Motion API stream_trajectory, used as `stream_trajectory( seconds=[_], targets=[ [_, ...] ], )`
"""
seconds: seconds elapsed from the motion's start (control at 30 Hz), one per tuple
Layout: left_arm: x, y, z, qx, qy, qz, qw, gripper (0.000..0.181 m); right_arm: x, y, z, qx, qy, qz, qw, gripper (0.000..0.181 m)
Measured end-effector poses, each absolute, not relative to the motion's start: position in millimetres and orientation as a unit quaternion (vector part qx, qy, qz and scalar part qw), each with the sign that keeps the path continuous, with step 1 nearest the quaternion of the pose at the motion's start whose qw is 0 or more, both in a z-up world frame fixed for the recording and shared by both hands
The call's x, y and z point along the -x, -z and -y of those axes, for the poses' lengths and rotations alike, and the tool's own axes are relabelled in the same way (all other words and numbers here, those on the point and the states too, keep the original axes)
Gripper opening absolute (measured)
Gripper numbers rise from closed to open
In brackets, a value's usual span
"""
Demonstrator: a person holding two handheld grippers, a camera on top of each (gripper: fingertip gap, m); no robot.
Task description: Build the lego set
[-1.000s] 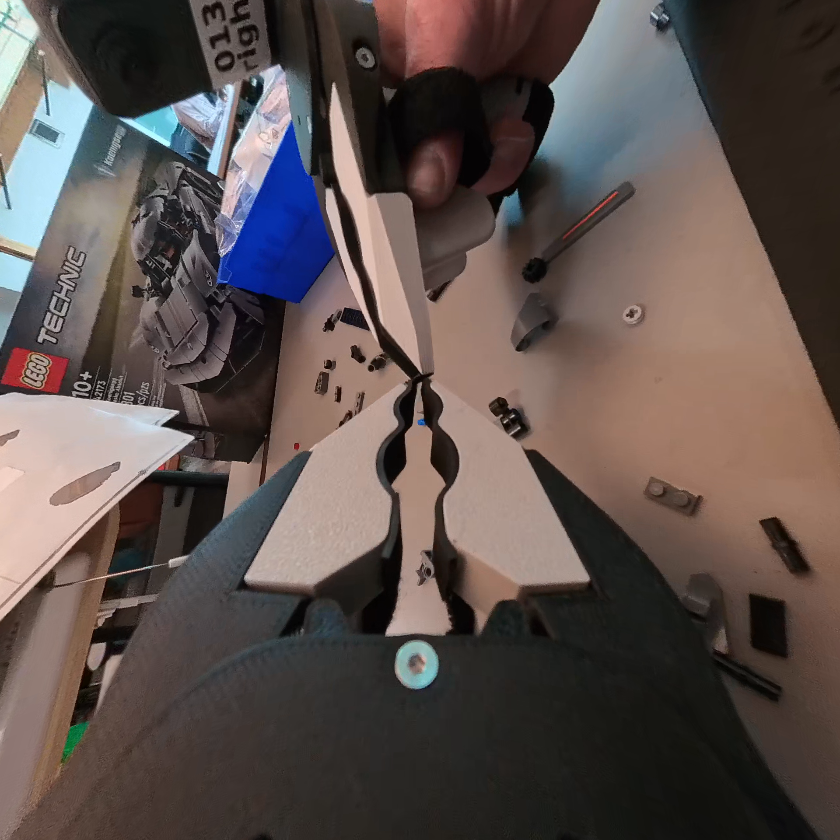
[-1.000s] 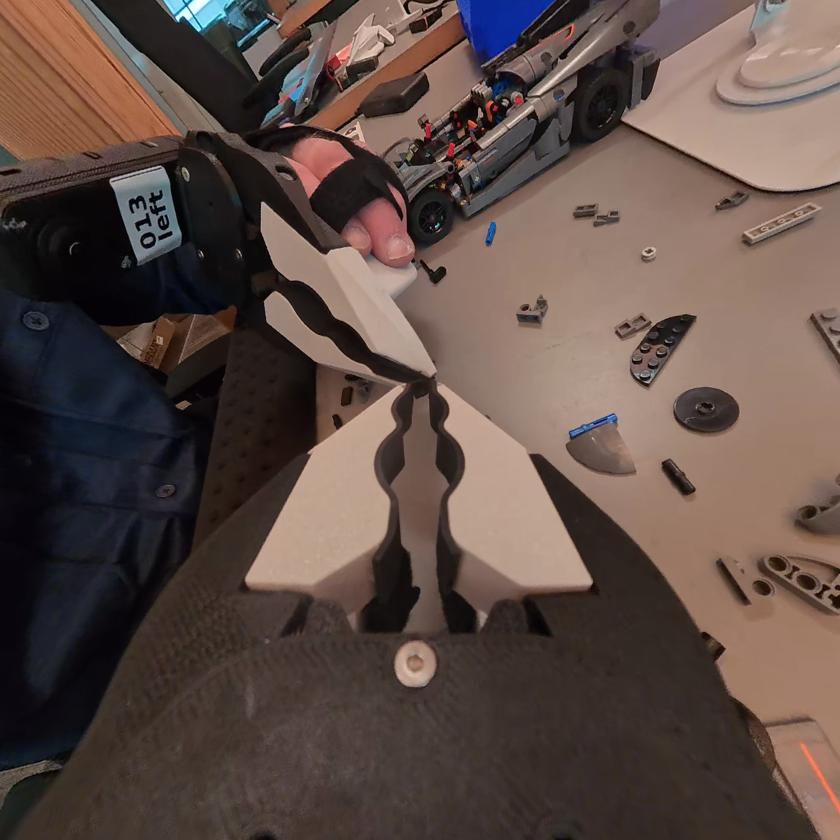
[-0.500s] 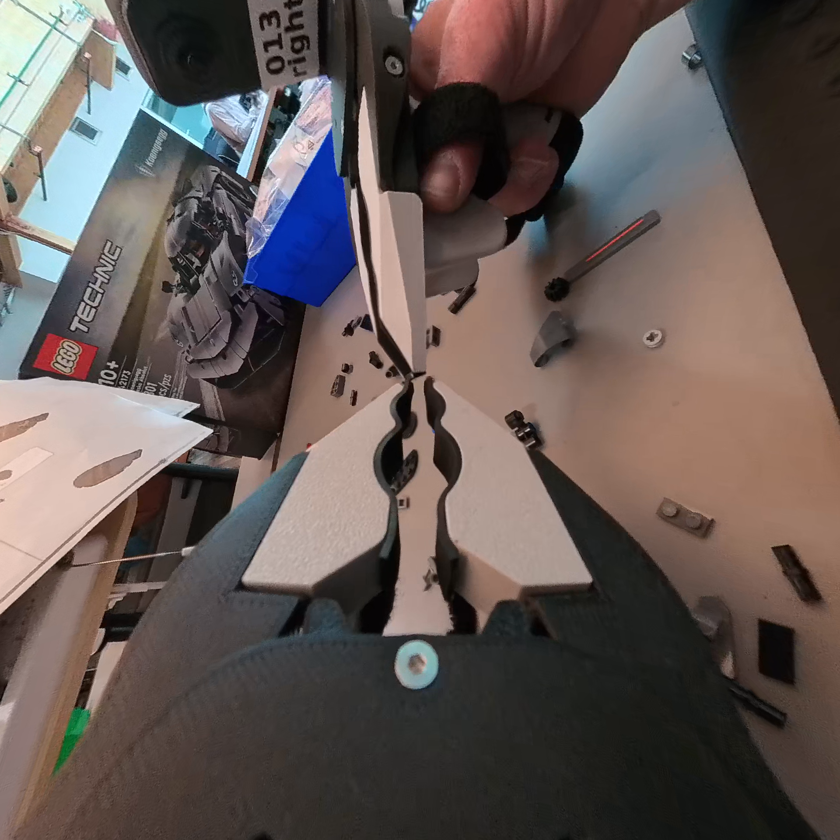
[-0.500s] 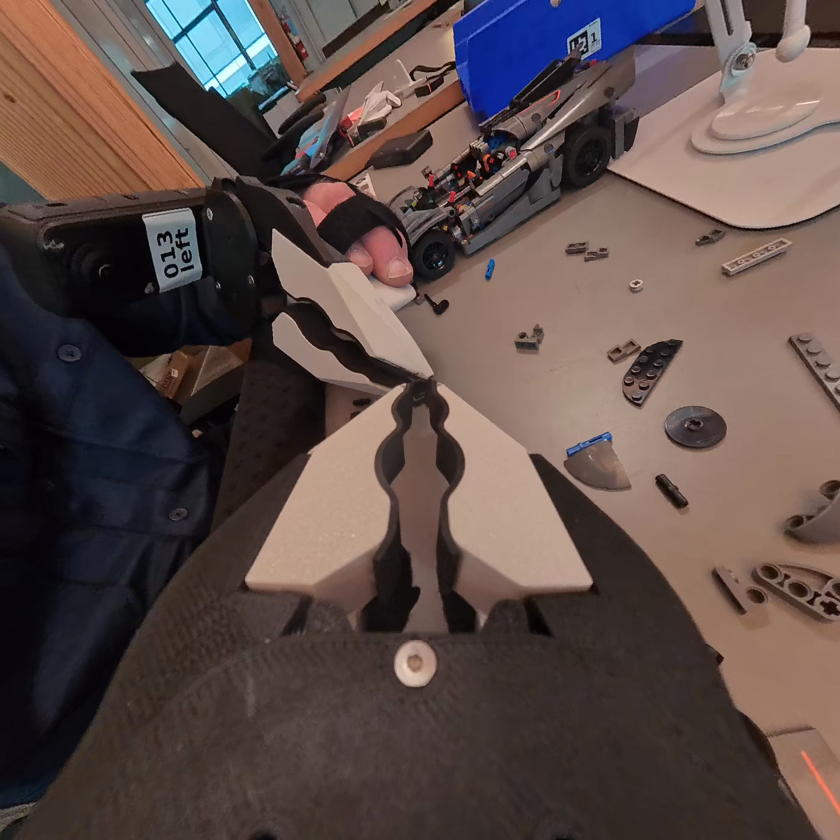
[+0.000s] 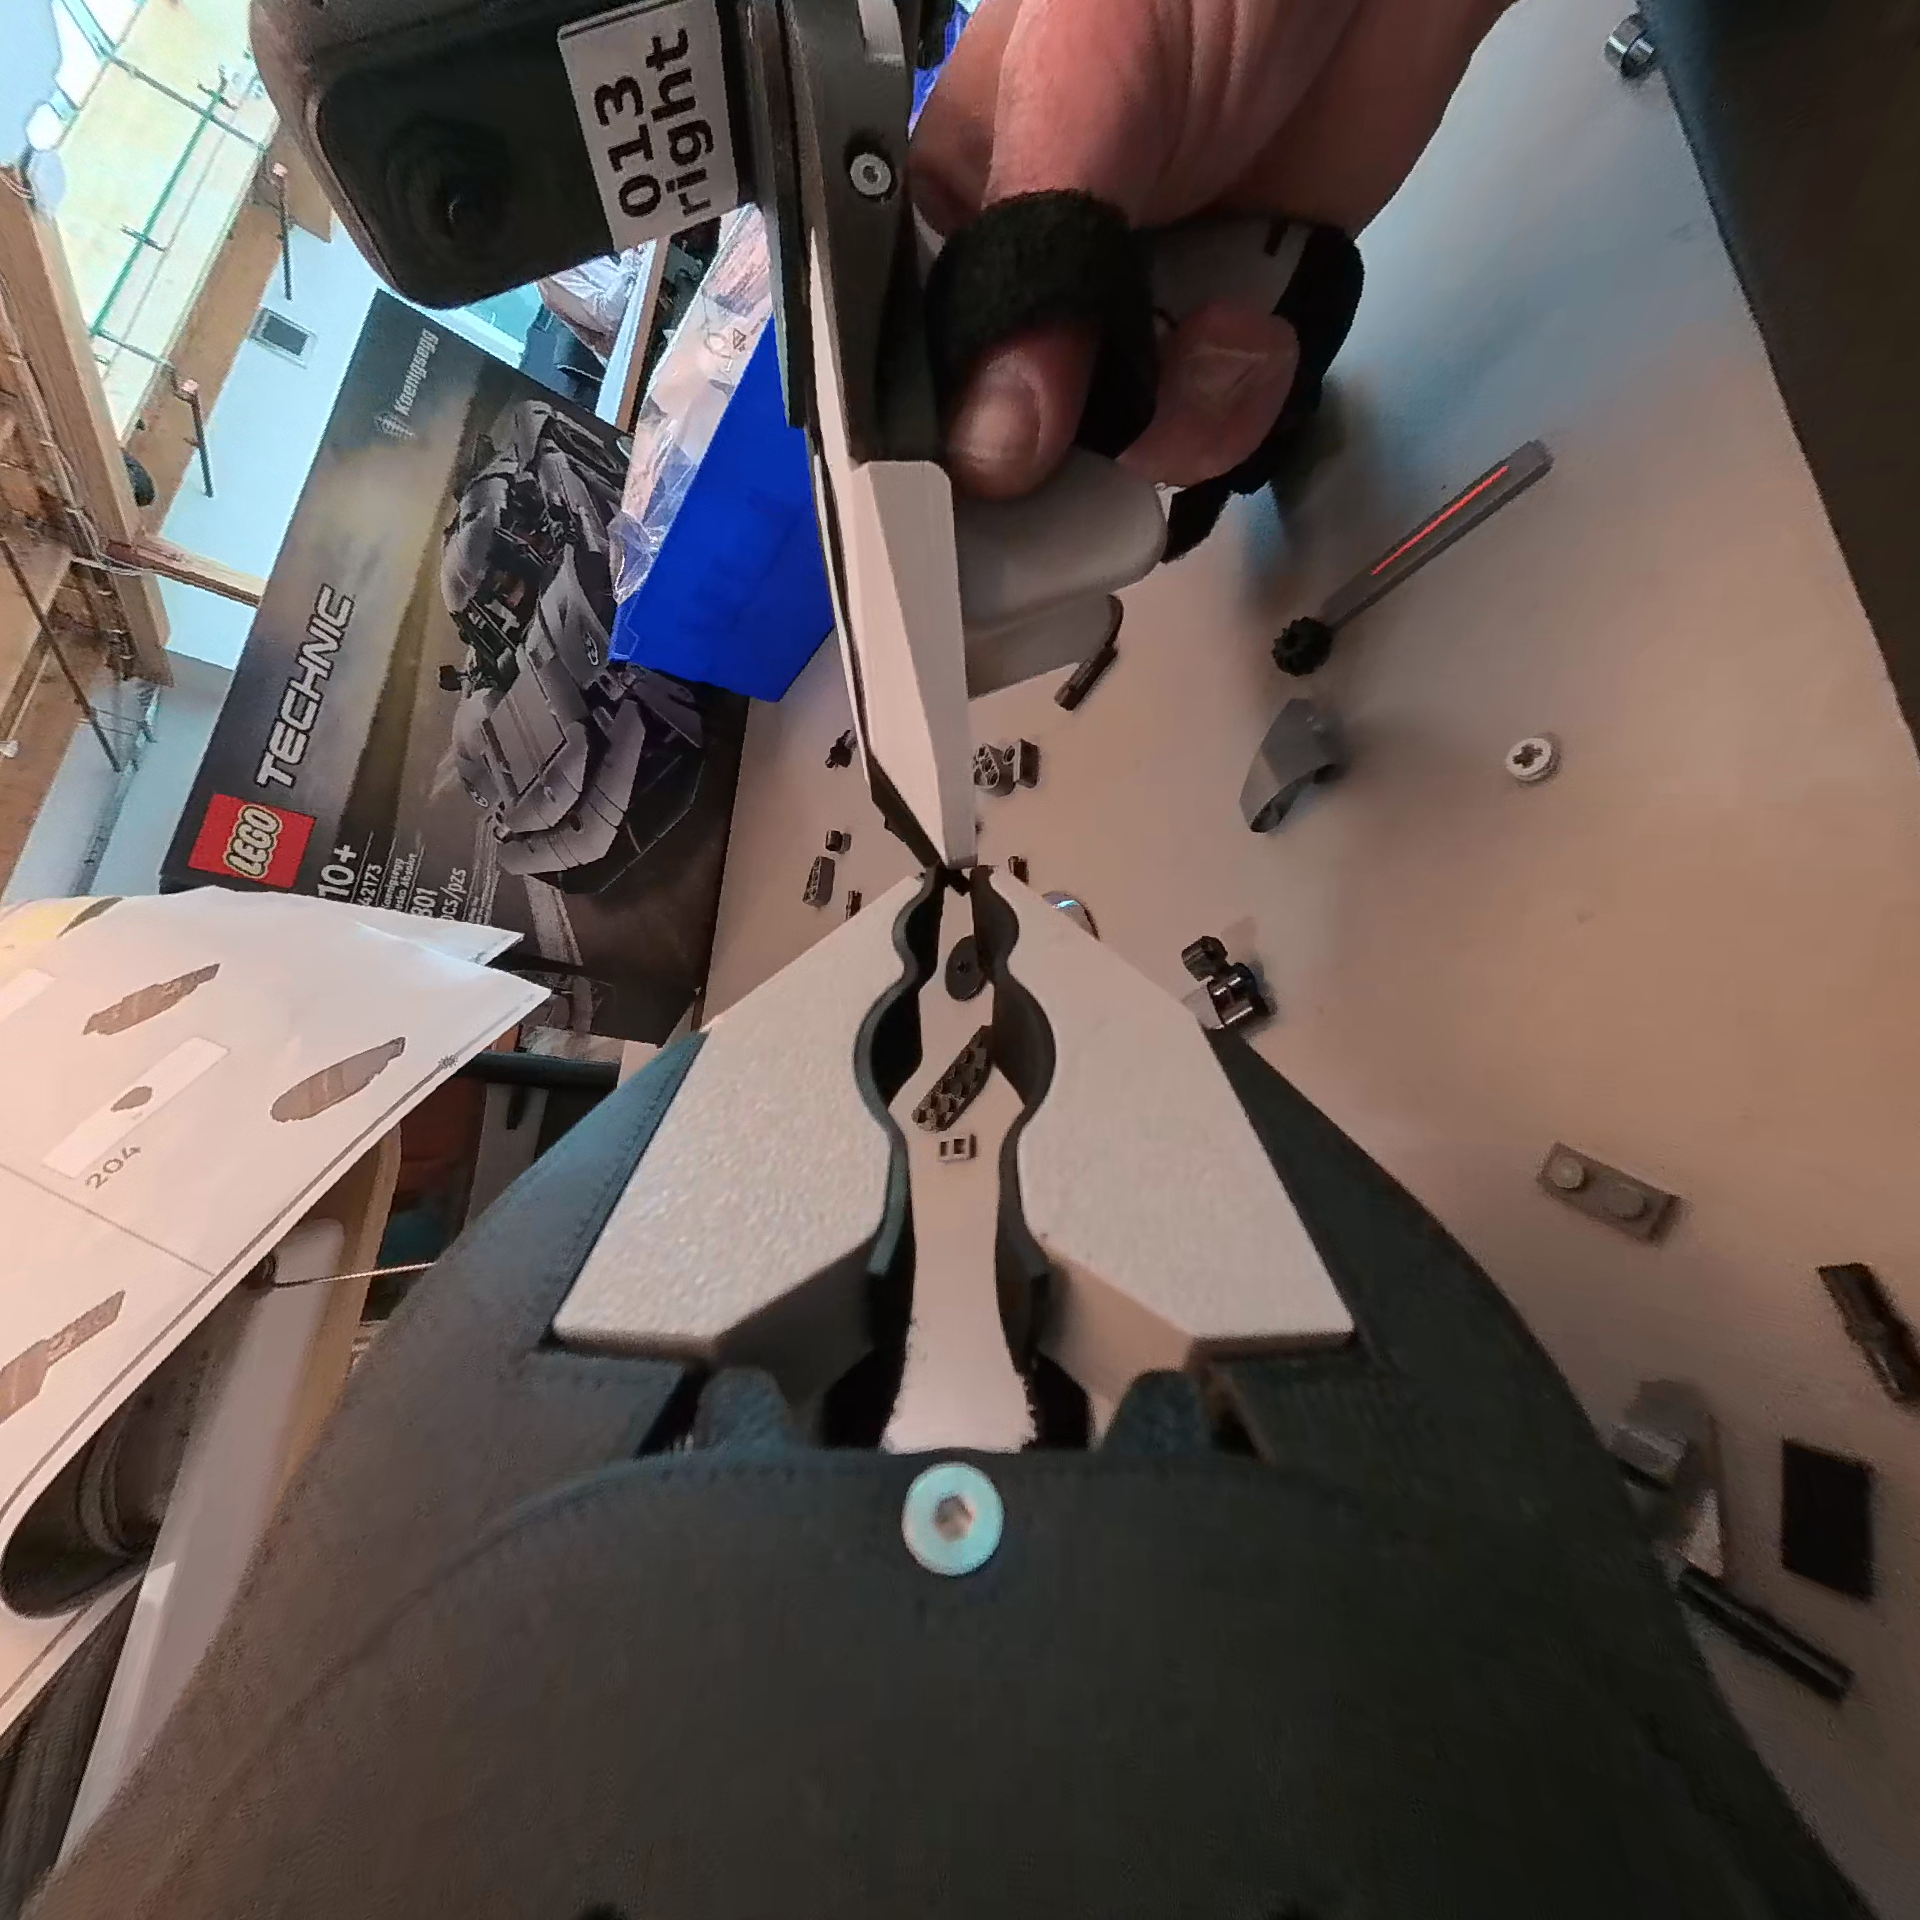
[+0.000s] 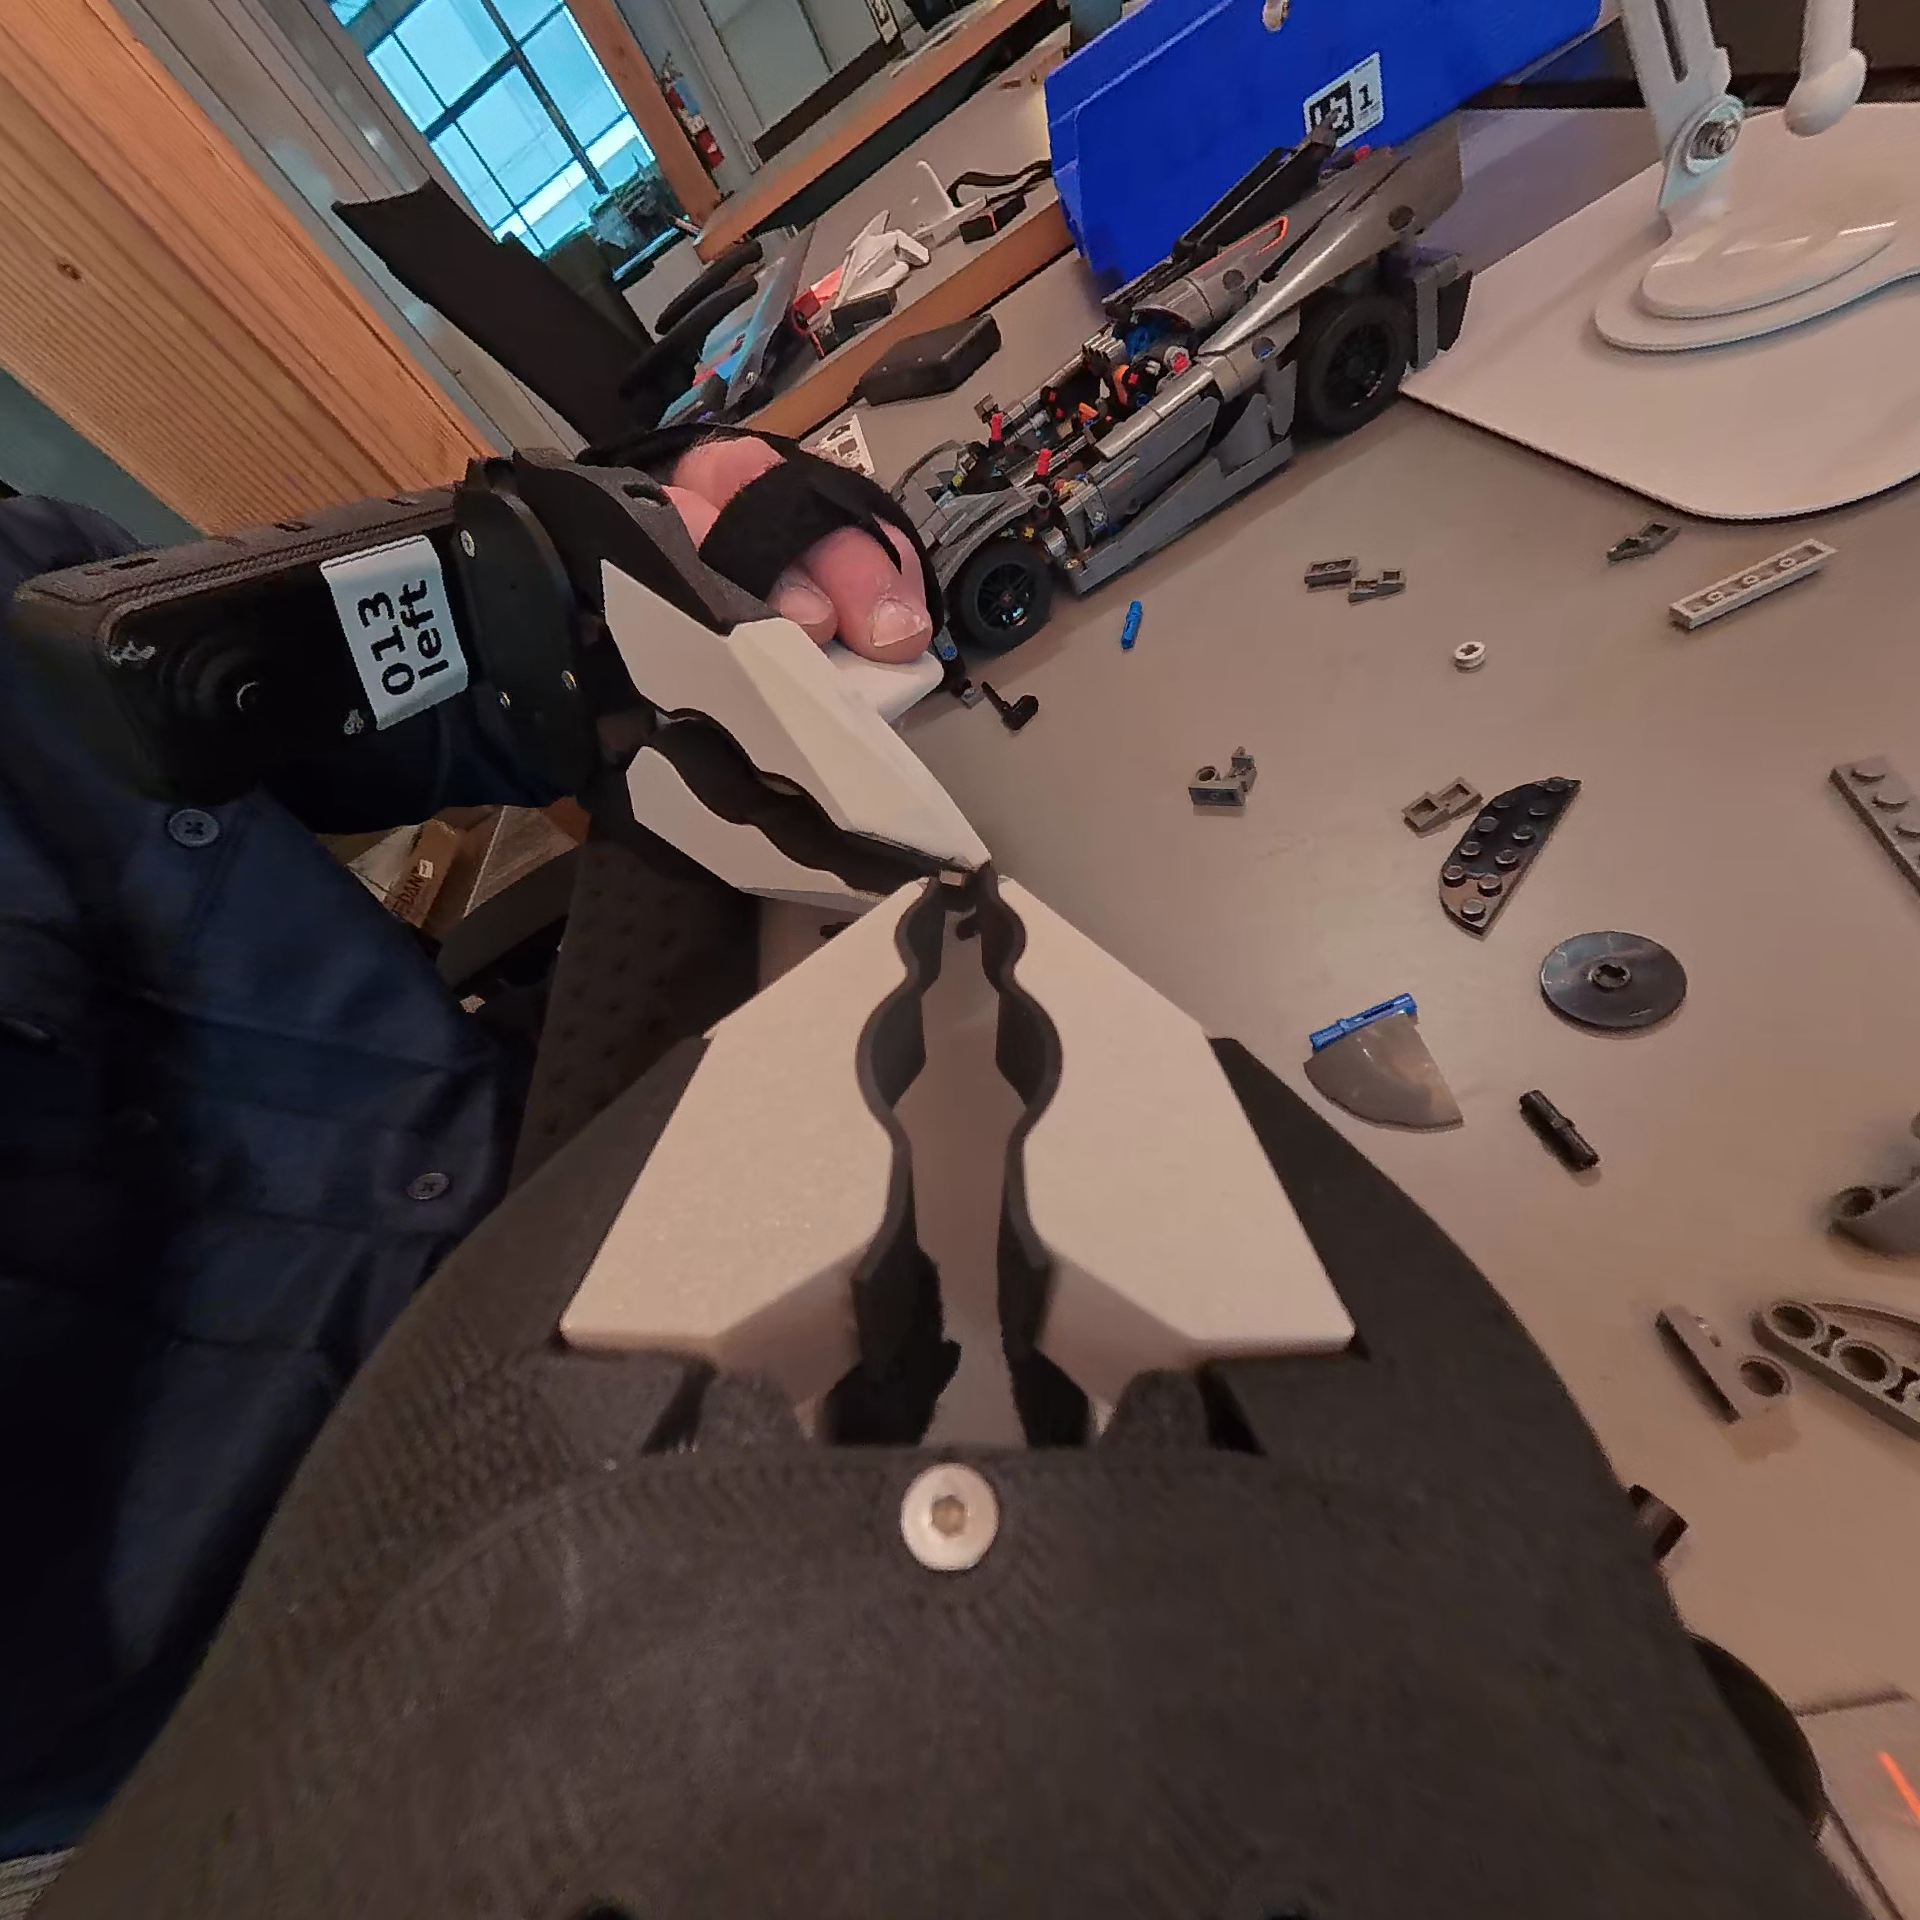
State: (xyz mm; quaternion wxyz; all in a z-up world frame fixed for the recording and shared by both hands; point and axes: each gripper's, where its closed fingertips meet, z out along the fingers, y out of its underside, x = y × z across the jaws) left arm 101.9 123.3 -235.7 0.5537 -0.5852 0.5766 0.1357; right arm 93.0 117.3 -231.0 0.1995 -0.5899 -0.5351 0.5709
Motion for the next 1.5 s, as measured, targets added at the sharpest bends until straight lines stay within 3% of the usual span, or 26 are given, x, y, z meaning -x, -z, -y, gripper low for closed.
stream_trajectory(
  seconds=[1.13, 1.3, 1.5],
  targets=[
    [-100.5, 234.4, -119.4, 0.539, -0.197, -0.616, 0.539, 0.003, -95.3, 233.5, -110.6, 0.58, -0.53, 0.577, 0.223, 0.006],
    [-93.3, 228.6, -123.6, 0.62, -0.066, -0.554, 0.551, 0.005, -95.1, 225.0, -119.1, 0.558, -0.473, 0.607, 0.311, 0.005],
    [-100.5, 220.7, -113.8, 0.705, 0.29, -0.414, 0.497, 0.002, -94.3, 213.1, -123.3, 0.51, -0.383, 0.645, 0.421, 0.006]
  ],
)
